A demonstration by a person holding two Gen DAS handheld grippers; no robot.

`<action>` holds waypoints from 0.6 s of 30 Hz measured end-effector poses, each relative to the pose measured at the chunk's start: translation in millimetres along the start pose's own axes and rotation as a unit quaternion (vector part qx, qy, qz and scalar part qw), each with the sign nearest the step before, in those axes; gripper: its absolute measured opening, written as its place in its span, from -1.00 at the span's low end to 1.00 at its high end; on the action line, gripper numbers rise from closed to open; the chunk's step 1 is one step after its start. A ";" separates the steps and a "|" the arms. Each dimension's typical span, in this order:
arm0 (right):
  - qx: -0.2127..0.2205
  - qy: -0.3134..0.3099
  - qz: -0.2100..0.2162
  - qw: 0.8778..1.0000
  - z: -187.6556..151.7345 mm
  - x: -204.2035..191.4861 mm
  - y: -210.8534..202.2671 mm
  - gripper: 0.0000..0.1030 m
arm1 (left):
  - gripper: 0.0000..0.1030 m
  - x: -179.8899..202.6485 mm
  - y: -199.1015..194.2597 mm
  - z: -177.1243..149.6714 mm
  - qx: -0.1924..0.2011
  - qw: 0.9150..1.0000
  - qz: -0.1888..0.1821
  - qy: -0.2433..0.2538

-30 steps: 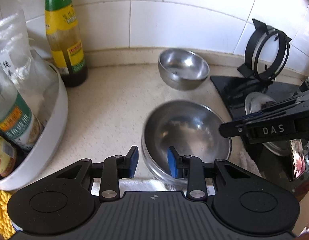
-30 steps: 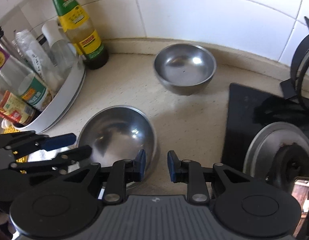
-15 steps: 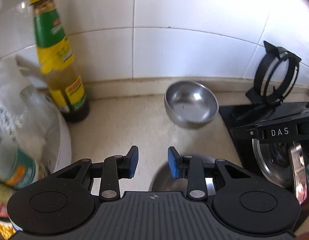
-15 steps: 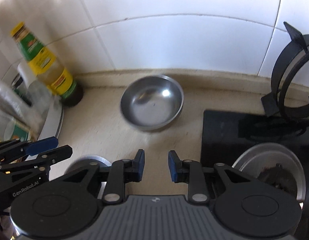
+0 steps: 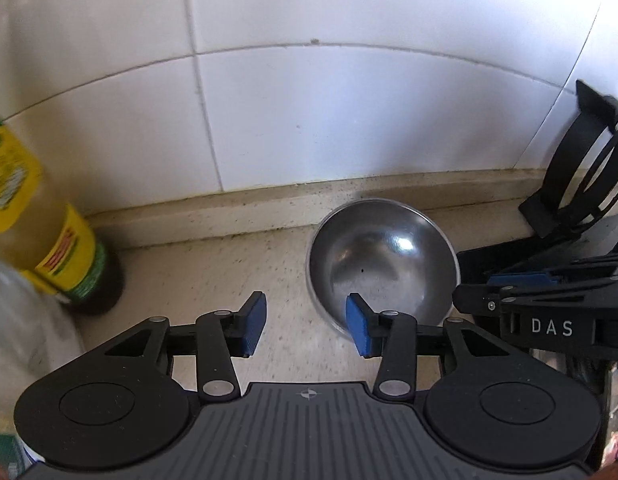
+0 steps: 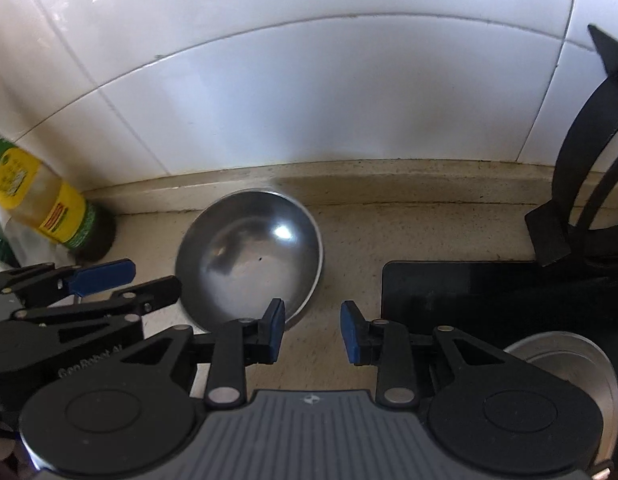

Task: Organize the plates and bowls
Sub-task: 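Move the left tool to the steel bowl beside the wall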

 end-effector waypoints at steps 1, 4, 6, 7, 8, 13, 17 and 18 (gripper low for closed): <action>-0.003 0.003 0.003 1.000 0.6 0.6 3.3 -0.07 | 0.02 1.6 4.8 0.4 -0.003 1.000 0.000 0.005; -0.010 0.007 0.010 1.000 1.9 1.9 11.5 -0.07 | 0.02 3.9 18.4 1.7 -0.013 1.000 -0.002 0.009; -0.014 0.005 0.011 1.000 2.3 2.0 15.8 -0.07 | 0.03 4.2 26.4 0.8 -0.018 1.000 -0.003 0.010; -0.016 0.005 0.011 1.000 2.9 2.2 18.5 -0.07 | 0.03 4.3 29.8 -0.4 -0.022 1.000 -0.002 0.011; -0.018 0.004 0.011 1.000 2.3 1.9 19.8 -0.07 | 0.03 3.8 32.8 -0.9 -0.025 1.000 -0.001 0.012; -0.025 0.002 0.012 1.000 4.2 1.0 27.3 -0.07 | 0.03 0.6 42.5 -1.2 -0.032 0.999 0.002 0.015; -0.032 -0.004 0.010 0.999 3.6 -0.7 32.4 -0.07 | 0.04 -0.4 45.1 0.3 -0.033 0.999 0.002 0.015; -0.033 -0.006 0.009 0.999 3.2 -1.6 33.3 -0.07 | 0.07 -0.4 46.0 0.3 -0.034 0.999 0.003 0.015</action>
Point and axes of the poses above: each gripper's, at about its wrist camera, not at the fingertips, and y roughly the way its jaws point, x to its right, z to its top, the point moved 10 cm from there along y, roughly the way its jaws point, and after that the axes turned 2 degrees about x, right-handed, at the moved point
